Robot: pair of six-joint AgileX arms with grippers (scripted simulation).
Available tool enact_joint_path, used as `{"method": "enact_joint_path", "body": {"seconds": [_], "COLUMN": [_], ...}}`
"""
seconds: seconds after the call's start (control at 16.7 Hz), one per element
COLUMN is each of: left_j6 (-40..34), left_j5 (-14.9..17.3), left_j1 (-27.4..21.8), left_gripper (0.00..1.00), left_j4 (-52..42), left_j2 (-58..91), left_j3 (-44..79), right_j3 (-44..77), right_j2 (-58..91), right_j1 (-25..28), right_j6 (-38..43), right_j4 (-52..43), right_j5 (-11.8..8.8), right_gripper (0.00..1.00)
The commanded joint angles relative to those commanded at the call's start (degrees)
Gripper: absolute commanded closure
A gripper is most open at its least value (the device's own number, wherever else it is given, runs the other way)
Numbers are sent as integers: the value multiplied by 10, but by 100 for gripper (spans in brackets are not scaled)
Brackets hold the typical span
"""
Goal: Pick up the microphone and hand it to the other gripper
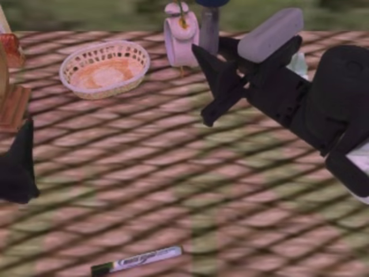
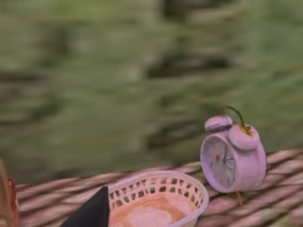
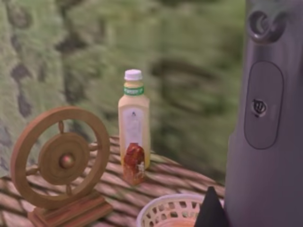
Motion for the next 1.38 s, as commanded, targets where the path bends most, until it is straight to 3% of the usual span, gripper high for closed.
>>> {"method": "enact_joint_path", "body": {"seconds": [0.48,0.78,0.96,1.38], "left_j6": [-3,-2,-1,-1], "left_j5": [200,288,308,295], "left_j1": [-89,-128,-137,-150], "left_gripper": [0,0,0,0], "left_j4": [138,205,222,227], "left_j2": [371,519,550,571], "left_j3": [187,276,297,316], "right_j3": [0,0,0,0], "right_j2": [0,0,0,0], "right_j1": [0,0,0,0], "right_j6": [0,0,0,0], "right_j4": [0,0,0,0], "right_j5": [0,0,0,0], "right_gripper": [100,100,100,100]}}
